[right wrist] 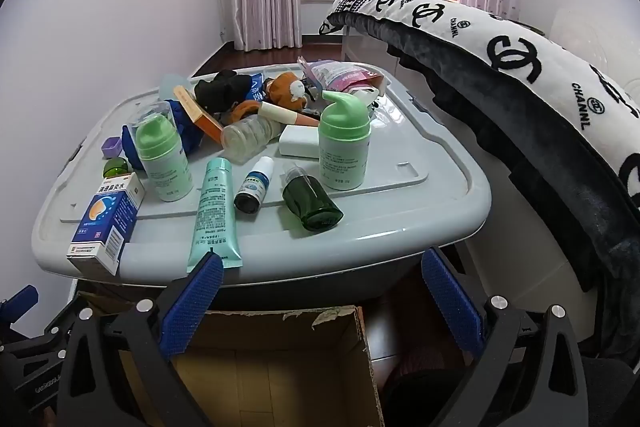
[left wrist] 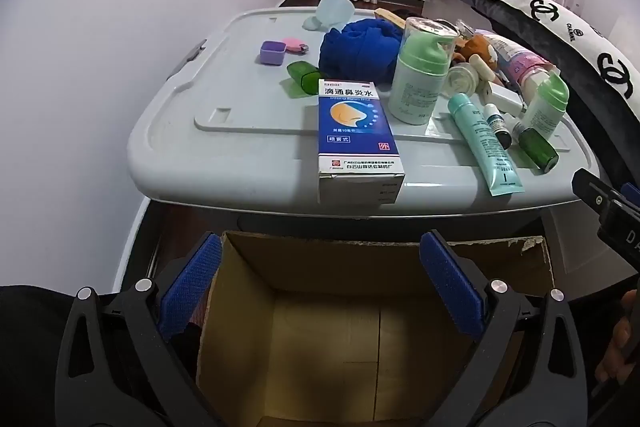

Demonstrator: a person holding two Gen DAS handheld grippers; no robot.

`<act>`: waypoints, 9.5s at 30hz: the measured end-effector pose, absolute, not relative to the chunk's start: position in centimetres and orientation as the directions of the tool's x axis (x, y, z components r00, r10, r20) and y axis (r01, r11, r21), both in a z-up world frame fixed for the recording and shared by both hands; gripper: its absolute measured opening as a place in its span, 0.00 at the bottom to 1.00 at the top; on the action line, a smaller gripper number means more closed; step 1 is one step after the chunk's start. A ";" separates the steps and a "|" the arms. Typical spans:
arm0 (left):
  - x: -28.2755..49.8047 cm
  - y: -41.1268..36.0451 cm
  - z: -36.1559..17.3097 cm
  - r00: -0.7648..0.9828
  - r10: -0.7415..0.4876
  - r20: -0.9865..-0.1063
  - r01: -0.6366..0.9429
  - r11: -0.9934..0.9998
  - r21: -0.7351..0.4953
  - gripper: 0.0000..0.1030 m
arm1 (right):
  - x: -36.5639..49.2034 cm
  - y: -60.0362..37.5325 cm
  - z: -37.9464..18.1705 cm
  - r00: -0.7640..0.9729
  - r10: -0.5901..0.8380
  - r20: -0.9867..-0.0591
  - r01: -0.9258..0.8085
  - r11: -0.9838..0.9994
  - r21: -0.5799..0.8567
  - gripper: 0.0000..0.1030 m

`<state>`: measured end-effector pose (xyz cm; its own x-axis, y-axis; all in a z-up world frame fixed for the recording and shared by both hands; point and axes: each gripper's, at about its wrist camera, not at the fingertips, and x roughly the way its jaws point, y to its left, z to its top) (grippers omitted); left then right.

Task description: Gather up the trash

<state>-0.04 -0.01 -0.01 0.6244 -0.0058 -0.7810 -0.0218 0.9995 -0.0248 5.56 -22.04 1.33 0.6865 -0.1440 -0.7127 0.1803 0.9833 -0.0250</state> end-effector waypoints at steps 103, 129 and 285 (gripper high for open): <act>-0.3 -0.7 -1.9 0.564 0.028 -0.825 -0.007 1.000 0.029 0.94 | 21.7 -28.9 -3.8 0.633 0.040 -0.773 0.063 0.993 0.103 0.45; 15.6 -10.6 0.6 0.645 0.076 -0.761 -0.012 0.996 0.089 0.94 | 11.1 -30.1 7.5 0.729 0.244 -0.639 -0.061 0.954 0.295 0.45; -3.3 -1.1 -7.8 0.358 0.042 -0.933 0.105 0.991 0.085 0.77 | 7.7 -25.4 1.4 0.555 0.157 -0.817 0.007 0.981 0.193 0.60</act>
<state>-3.35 -1.09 -7.84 0.3581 0.0417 -0.9328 0.1049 0.9909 0.0846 7.69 -25.42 1.45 0.5548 0.1567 -0.8171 0.0070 0.9812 0.1929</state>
